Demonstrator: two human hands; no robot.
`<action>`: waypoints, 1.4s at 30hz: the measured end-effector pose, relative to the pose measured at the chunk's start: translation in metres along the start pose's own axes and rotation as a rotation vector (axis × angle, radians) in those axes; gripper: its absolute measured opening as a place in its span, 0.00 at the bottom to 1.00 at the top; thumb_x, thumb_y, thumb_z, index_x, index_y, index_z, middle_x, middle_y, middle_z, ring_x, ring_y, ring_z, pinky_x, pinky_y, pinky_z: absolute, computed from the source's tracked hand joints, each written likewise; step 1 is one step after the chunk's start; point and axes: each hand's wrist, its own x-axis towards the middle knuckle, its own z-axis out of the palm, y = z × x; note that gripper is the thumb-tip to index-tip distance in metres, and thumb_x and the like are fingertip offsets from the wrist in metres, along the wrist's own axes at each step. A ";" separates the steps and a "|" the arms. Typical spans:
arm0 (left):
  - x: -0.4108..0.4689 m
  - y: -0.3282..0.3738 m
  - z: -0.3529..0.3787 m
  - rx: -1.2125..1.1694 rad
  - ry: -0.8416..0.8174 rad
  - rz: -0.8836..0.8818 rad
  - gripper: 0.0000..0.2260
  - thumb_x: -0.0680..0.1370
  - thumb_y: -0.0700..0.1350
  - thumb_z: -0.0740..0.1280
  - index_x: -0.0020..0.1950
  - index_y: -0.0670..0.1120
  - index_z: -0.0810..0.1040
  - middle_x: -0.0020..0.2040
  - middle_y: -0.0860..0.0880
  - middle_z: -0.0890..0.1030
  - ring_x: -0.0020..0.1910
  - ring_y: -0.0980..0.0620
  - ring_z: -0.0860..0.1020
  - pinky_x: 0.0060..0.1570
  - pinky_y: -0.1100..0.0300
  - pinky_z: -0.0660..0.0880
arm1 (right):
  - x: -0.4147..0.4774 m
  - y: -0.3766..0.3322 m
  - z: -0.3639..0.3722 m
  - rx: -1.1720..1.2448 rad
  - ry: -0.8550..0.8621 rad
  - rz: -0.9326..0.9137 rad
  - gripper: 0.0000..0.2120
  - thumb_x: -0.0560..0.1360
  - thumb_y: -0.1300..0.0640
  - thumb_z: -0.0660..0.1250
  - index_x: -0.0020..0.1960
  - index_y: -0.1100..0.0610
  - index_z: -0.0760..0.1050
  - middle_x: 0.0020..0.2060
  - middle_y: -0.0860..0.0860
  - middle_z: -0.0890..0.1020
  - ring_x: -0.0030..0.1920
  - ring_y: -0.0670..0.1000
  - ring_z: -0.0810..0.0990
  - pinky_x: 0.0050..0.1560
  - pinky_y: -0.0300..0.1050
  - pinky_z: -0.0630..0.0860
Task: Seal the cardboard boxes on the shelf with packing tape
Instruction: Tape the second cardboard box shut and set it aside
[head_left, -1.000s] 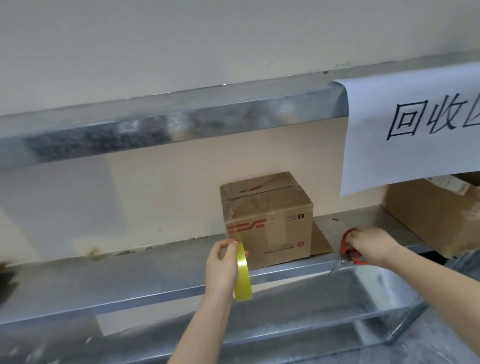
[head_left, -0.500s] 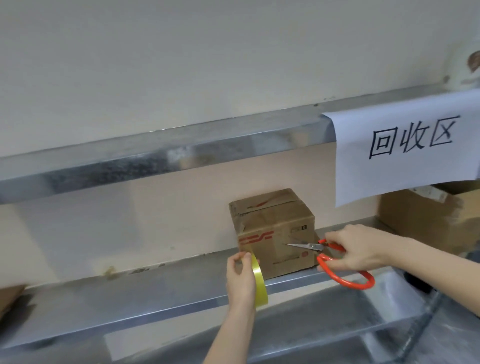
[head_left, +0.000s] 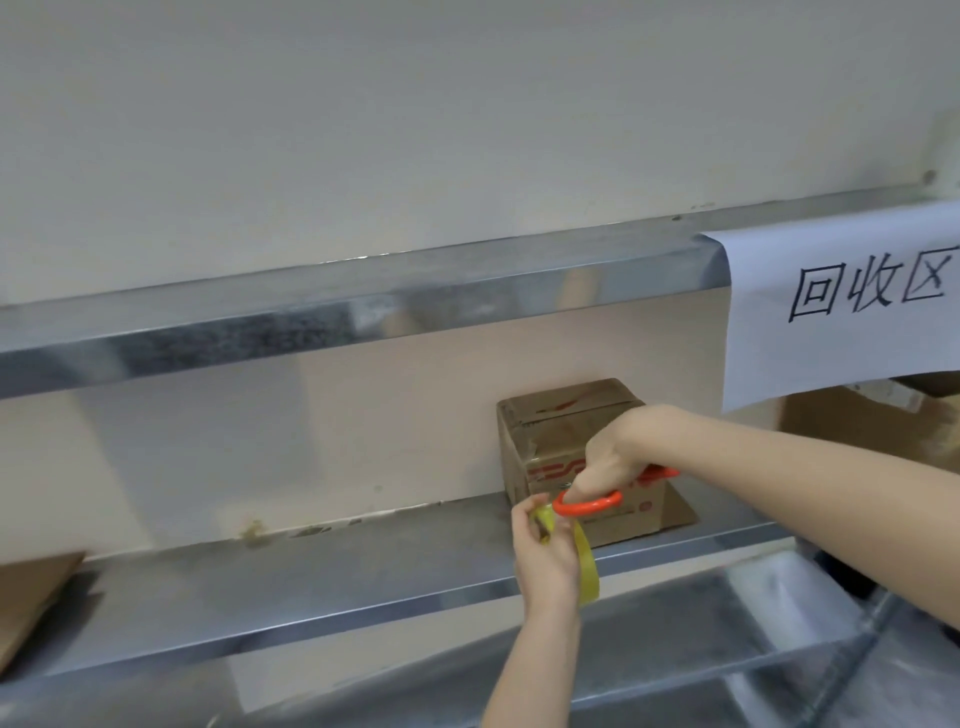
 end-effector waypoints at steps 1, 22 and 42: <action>0.000 0.001 0.000 -0.006 -0.002 0.001 0.06 0.79 0.45 0.65 0.51 0.56 0.72 0.49 0.53 0.79 0.46 0.55 0.77 0.45 0.60 0.71 | 0.003 -0.003 -0.001 -0.017 -0.011 0.005 0.22 0.69 0.34 0.60 0.35 0.53 0.64 0.31 0.51 0.68 0.29 0.53 0.63 0.32 0.42 0.62; -0.009 0.014 -0.021 -0.089 -0.100 -0.003 0.04 0.76 0.39 0.68 0.45 0.47 0.75 0.46 0.49 0.81 0.48 0.47 0.79 0.48 0.58 0.71 | 0.021 0.019 -0.001 -0.163 0.168 -0.069 0.31 0.69 0.28 0.64 0.37 0.58 0.72 0.33 0.50 0.74 0.39 0.54 0.75 0.43 0.44 0.73; 0.083 0.065 -0.146 -0.118 0.256 0.213 0.07 0.77 0.42 0.66 0.50 0.55 0.75 0.54 0.48 0.80 0.56 0.47 0.77 0.55 0.52 0.72 | 0.105 -0.116 0.066 0.109 0.274 -0.317 0.19 0.76 0.51 0.66 0.31 0.58 0.66 0.28 0.52 0.70 0.32 0.57 0.73 0.28 0.43 0.67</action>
